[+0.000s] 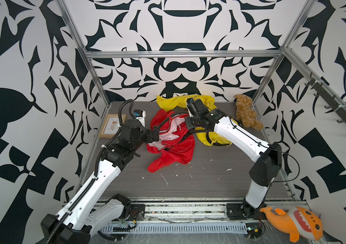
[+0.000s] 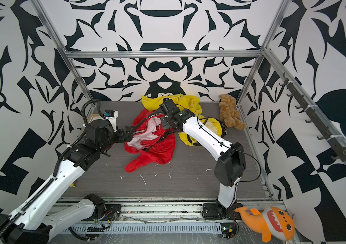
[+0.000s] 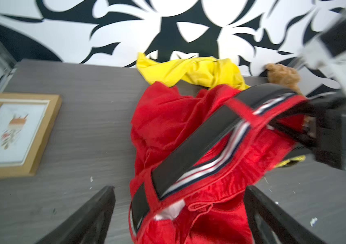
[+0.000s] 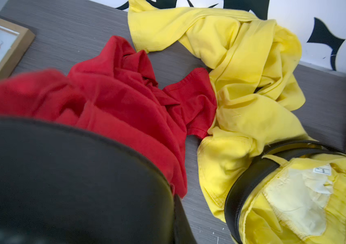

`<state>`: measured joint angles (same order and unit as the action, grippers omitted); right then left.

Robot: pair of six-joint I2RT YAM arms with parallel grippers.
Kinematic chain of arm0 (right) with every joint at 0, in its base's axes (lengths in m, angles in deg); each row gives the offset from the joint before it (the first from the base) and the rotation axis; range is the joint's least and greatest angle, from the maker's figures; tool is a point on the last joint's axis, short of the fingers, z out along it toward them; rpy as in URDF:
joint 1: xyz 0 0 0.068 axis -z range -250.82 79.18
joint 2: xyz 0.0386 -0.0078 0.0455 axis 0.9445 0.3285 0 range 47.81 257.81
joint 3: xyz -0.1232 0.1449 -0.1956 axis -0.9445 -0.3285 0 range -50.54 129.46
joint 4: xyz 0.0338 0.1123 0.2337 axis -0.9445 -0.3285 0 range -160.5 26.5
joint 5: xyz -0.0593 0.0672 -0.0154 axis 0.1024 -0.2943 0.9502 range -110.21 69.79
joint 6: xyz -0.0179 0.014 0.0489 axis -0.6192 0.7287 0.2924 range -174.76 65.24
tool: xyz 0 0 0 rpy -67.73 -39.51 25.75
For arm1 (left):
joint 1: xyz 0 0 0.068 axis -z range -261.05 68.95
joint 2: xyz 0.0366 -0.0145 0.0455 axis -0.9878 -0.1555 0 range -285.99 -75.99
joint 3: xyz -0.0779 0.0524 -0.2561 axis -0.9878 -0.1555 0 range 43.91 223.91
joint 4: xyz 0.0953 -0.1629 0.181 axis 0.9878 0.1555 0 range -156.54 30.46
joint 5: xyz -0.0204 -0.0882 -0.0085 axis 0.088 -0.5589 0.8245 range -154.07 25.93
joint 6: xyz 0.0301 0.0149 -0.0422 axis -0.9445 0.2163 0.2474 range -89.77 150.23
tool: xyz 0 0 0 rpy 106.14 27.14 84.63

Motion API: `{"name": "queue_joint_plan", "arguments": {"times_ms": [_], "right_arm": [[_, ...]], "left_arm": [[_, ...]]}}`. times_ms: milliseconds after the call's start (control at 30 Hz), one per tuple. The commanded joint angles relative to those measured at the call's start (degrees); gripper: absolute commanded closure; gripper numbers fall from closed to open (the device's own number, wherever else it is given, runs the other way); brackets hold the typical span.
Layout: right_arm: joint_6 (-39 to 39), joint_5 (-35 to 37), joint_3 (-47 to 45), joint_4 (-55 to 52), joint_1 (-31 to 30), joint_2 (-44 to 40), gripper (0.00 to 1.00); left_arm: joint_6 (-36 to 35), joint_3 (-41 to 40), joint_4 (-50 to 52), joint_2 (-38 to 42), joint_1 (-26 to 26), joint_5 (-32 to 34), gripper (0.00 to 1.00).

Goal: Remove the belt from the trousers
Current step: Adjust the trousers at the center of the board.

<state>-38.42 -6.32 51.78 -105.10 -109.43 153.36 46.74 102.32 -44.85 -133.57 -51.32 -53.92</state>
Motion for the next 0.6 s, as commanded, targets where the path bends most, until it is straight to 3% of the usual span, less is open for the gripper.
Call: {"name": "queue_joint_plan", "arguments": {"times_ms": [0,133,300,367,567], "right_arm": [[0.59,5.76,6.28,-3.89,-0.41,1.38,1.0],[3.34,1.95,6.93,-2.95,-0.47,0.53,1.0],[7.02,0.35,10.34,-6.19,-0.48,-0.14,1.0],[7.85,-1.1,10.61,-6.31,-0.43,-0.98,1.0],[10.27,-5.89,11.28,-6.89,-0.45,-4.04,1.0]], "left_arm": [[-3.7,0.13,-1.85,0.21,3.52,-1.28,0.01],[-1.7,-0.34,-4.44,-4.63,6.9,-7.89,0.01],[-5.81,-2.63,-10.58,-9.6,17.65,-6.3,0.01],[-6.48,-5.22,-13.69,-9.68,19.71,-6.46,0.01],[-6.18,-10.19,-16.07,-11.23,20.45,-2.66,0.01]]}}
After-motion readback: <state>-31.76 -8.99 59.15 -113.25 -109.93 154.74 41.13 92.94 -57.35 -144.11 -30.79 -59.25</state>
